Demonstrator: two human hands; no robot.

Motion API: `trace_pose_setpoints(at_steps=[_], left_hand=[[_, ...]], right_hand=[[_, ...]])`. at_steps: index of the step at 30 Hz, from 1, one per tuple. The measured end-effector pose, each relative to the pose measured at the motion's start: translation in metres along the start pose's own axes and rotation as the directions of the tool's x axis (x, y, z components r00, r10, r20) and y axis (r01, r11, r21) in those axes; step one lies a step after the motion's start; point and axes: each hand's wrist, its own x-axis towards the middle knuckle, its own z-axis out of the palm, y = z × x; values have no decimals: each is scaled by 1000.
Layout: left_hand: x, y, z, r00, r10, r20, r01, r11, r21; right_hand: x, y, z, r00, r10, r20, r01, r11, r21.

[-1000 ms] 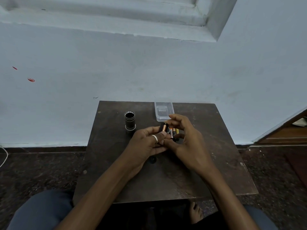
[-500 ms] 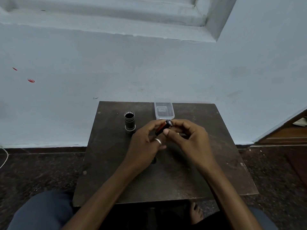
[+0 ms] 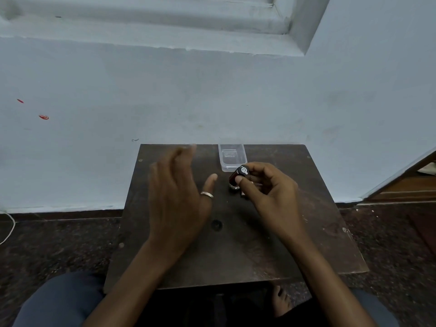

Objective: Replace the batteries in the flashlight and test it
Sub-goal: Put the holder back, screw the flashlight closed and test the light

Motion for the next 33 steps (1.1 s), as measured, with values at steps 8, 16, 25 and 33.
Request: trace_pose_setpoints(at_steps=[8, 16, 25, 33], left_hand=[[6, -20, 8, 861, -393, 323, 463, 869, -176], [3, -25, 12, 930, -215, 298, 239, 970, -48], [0, -13, 19, 949, -5, 316, 35, 996, -88], [-1, -9, 18, 932, 22, 361, 10, 996, -86]], right_hand=[[7, -7, -2, 949, 315, 28, -301, 872, 385], [15, -6, -4, 829, 529, 181, -465, 473, 749], [15, -8, -5, 827, 519, 218, -450, 377, 809], [10, -4, 3, 902, 420, 101, -372, 634, 679]])
